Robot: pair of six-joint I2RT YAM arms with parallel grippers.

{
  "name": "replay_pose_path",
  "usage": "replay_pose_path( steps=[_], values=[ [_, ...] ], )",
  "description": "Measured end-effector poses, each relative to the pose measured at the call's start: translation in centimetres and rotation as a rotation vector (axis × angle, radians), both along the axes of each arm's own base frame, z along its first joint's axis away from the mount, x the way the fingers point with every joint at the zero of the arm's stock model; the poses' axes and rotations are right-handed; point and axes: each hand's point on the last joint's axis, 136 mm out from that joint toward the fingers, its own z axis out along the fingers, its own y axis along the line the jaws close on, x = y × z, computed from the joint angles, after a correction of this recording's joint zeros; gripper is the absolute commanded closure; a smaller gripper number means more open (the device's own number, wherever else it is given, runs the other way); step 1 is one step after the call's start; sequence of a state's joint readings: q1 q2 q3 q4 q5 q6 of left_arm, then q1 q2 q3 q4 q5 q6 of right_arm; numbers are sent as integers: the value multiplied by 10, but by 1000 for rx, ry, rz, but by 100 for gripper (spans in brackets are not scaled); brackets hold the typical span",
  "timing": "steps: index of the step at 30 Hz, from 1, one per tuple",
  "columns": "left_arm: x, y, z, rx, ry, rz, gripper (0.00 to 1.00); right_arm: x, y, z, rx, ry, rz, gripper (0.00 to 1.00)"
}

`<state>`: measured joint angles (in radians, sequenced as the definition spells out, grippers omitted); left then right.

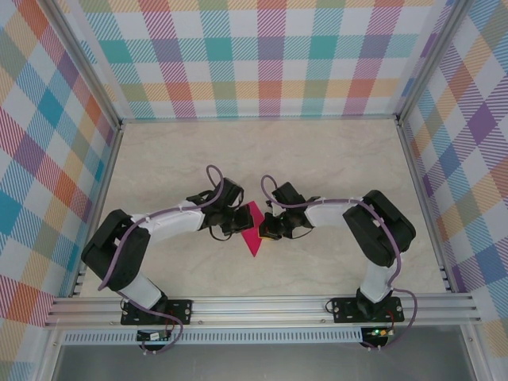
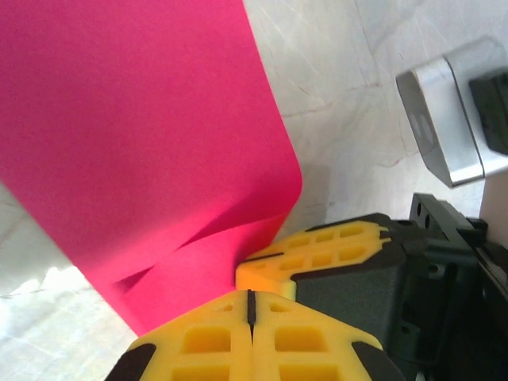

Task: Fold a paper plane with a square sheet of paper (pick it up from the middle)
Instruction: Third fold the triangle at the center of the table.

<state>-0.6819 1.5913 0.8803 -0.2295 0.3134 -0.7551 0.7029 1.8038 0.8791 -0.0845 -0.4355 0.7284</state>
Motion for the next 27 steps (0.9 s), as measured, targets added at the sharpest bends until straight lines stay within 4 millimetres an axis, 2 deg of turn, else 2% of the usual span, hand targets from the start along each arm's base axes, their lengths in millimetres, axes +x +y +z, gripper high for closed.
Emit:
replay_pose_path(
  steps=[4,10,17,21,27],
  values=[
    [-8,-4,-17,30,40,-15,100,0,0,0,3,-4,9,100],
    [-12,4,-39,86,82,1,100,0,1,1,9,-6,14,100],
    [-12,5,-42,91,83,11,100,-2,0,4,33,-20,13,100],
    [-12,5,-42,82,82,23,100,-11,-2,11,59,-13,16,100],
    [-12,5,-42,86,72,29,100,-28,8,18,93,-7,46,100]
  ],
)
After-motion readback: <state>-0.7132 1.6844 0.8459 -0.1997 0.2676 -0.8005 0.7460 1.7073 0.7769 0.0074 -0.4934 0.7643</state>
